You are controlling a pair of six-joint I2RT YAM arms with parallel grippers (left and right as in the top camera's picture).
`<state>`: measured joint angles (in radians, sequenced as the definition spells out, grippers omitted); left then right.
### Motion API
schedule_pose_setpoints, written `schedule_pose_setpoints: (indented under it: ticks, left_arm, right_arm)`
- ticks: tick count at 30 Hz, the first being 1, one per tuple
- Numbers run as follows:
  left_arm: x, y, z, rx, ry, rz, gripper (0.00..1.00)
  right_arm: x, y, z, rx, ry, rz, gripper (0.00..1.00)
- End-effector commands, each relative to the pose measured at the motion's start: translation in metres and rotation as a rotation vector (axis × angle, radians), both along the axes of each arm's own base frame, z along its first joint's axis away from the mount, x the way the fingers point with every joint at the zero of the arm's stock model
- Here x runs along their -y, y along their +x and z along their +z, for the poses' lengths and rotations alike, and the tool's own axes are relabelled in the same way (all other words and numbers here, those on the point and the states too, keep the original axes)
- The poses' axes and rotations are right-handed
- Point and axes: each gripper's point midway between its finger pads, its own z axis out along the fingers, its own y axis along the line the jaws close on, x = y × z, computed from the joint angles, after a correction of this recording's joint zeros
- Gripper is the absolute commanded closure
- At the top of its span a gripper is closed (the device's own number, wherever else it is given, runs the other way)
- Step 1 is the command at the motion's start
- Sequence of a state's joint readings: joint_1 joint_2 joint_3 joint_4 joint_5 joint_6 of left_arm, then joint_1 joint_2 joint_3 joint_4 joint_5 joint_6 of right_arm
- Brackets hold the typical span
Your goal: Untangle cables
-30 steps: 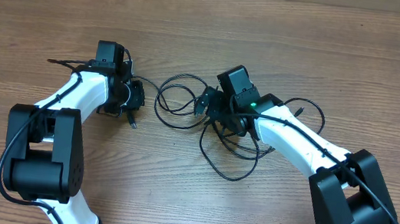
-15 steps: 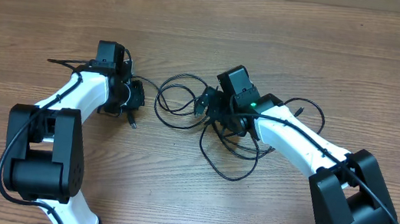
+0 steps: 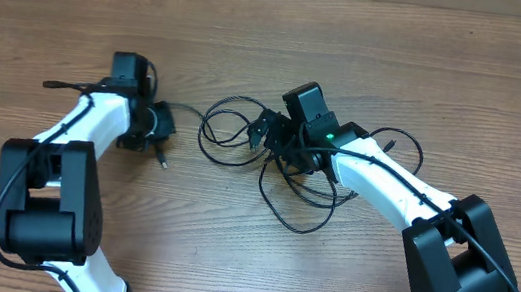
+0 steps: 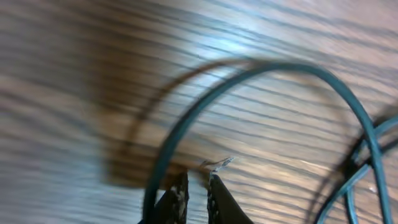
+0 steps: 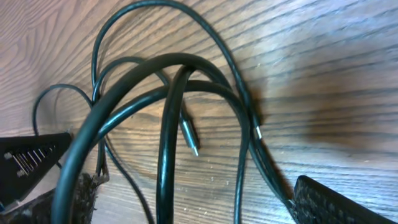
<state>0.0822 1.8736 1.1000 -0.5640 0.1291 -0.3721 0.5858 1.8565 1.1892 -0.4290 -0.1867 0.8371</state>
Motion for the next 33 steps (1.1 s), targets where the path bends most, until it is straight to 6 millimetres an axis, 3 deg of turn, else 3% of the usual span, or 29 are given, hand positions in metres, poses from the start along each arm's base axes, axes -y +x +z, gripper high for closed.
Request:
schedule_pose_setpoints:
  ticks: [1, 3, 6, 7, 8, 17, 24, 33]
  left_arm:
    - [-0.031, -0.028, -0.024, -0.116, 0.055, 0.124, 0.82]
    - [-0.038, -0.031, -0.024, -0.125, 0.044, 0.155, 0.65]
    - [-0.037, -0.032, -0.024, -0.127, 0.013, 0.161, 0.22]
    - [-0.036, -0.032, -0.024, -0.127, 0.007, 0.154, 0.12]
    - [-0.034, -0.032, -0.024, -0.126, 0.002, 0.145, 0.07]
    - [-0.002, -0.021, -0.018, -0.048, -0.102, -0.098, 0.00]
    - [0.000, -0.018, -0.017, -0.035, -0.106, -0.112, 0.00]
    - [0.011, -0.016, -0.017, -0.019, -0.102, -0.184, 0.00]
  right_arm:
    - [-0.013, -0.004, 0.005, 0.007, 0.027, 0.036, 0.00]
    - [-0.012, -0.003, 0.004, 0.021, 0.004, 0.027, 0.00]
    - [-0.002, 0.003, 0.002, 0.053, -0.053, -0.010, 0.00]
    - [0.002, 0.007, 0.001, 0.066, -0.073, -0.025, 0.00]
    - [0.007, 0.010, 0.001, 0.076, -0.090, -0.041, 0.00]
    - [0.057, 0.034, -0.002, 0.064, -0.142, -0.170, 0.00]
    - [0.101, 0.055, -0.003, 0.072, -0.180, -0.283, 0.00]
    - [0.138, 0.046, -0.013, 0.009, -0.289, -0.384, 0.00]
